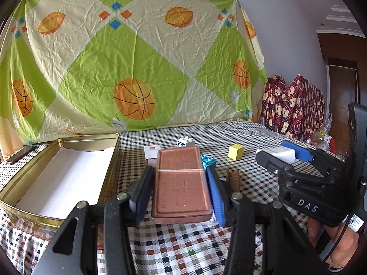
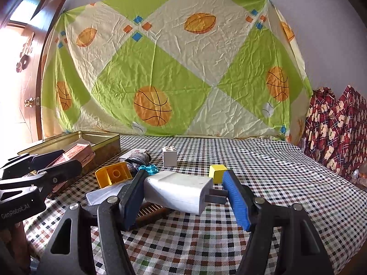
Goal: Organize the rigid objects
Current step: 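Lift and carry brown block with left tool while right tool carries charger toward tin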
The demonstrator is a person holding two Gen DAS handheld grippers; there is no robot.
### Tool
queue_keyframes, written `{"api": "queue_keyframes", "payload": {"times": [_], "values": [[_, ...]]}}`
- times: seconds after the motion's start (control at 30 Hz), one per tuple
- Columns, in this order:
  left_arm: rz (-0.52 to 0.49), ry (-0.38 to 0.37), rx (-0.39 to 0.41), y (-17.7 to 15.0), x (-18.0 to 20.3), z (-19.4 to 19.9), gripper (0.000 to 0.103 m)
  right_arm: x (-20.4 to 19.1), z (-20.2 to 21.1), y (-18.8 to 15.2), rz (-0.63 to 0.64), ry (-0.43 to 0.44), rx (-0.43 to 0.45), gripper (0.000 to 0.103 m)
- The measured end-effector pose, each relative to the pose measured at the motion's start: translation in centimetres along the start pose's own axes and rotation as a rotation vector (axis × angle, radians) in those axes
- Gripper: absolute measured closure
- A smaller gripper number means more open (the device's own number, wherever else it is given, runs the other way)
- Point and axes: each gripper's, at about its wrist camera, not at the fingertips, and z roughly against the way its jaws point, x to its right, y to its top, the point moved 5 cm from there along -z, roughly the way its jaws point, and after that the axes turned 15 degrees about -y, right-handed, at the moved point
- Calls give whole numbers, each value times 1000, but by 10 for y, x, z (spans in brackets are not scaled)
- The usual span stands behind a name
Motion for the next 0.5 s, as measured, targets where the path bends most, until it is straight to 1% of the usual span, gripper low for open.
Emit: {"api": "queue_keyframes", "payload": {"times": [0.1,0.3,0.5], "values": [[7,-2,15,2,-2,3,57,-2,0,0,10,-12,5,34],[26,0,18,5,-7,5,57,-3,1,1,20,-28,12,34],[22,40,27,9,-14,10,57,-4,3,3,33,-49,22,34]]}}
